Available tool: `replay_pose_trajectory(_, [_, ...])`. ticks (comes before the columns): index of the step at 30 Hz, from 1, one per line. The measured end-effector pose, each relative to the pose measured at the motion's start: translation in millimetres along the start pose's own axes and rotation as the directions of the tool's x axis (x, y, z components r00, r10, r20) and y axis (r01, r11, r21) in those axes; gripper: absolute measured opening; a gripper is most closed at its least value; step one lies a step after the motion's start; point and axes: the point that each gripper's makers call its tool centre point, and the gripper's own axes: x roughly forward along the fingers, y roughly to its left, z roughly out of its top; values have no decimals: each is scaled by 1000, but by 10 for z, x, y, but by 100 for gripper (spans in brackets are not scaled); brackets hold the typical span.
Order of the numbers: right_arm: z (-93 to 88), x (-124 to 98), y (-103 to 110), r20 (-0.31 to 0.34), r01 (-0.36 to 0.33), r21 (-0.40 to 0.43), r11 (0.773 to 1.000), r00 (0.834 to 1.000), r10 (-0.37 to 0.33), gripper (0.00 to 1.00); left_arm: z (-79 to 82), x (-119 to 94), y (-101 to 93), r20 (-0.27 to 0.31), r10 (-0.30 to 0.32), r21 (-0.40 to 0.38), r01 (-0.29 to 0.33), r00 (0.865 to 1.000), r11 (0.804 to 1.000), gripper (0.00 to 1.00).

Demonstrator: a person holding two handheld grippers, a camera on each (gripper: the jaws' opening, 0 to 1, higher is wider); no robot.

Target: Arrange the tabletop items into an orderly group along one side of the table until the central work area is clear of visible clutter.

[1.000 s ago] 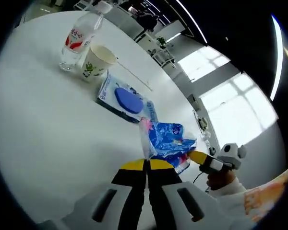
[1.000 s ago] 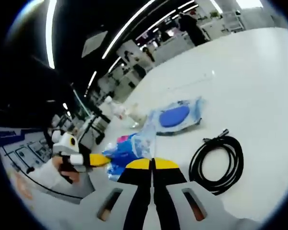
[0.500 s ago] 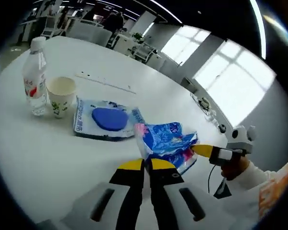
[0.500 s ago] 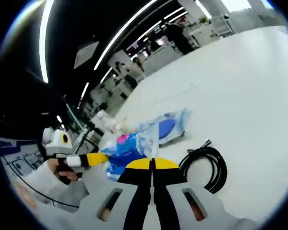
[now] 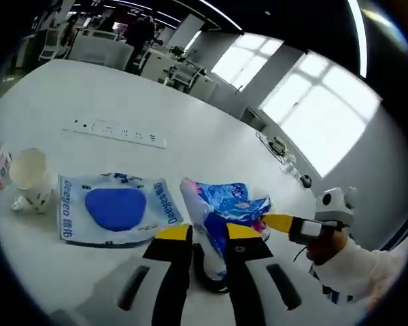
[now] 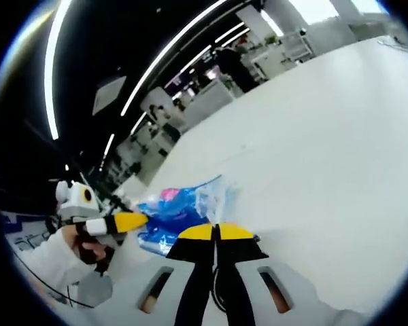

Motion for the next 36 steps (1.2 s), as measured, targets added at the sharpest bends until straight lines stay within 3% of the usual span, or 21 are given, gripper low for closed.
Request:
replay_pose_trajectory(7, [138,91,-316,26,39,-16,999,999,-38,0,46,306,-40,3,-41,5,41,999,999,33])
replay_pose_trajectory(12, [158,217,-500,22,64,-78,995,998,-63,0,7,516,-105,-12,-61,-14,61,998,998,40])
replay_pose_trajectory(15, [140,282,-644,9,83,-92,992,997,-82,0,-30,638,-109,-22,-65,-7,65,998,998,46])
replay_pose_trajectory(18, [84,347,-800,-1,98,-142,985,995,-99,0,-87,725,-19,-46,-27,8,27,999,1000,51])
replay_pose_trajectory(22, [-13,392,-954,-24,107,-131,986,994,-111,0,-130,849,-32,-55,-50,-4,50,997,999,54])
replay_pose_trajectory(24, [-33,413,-1036,-29,129,-168,977,990,-136,0,-140,889,-31,-59,-49,6,50,997,999,54])
replay_pose_trajectory(26, [-45,440,-1124,-33,153,-137,979,987,-159,0,-121,908,-26,-50,-51,-3,51,997,999,54])
replay_pose_trajectory(27, [-17,478,-1171,-19,154,-79,985,988,-156,0,-104,915,-36,-40,-58,-26,57,997,998,54])
replay_pose_trajectory(30, [12,524,-1181,-17,150,-92,984,988,-153,0,-75,900,-66,-25,-72,-44,71,997,997,54])
replay_pose_trajectory(36, [-39,645,-1163,-46,136,-95,986,989,-141,0,-116,767,-8,-47,-54,20,55,997,998,55])
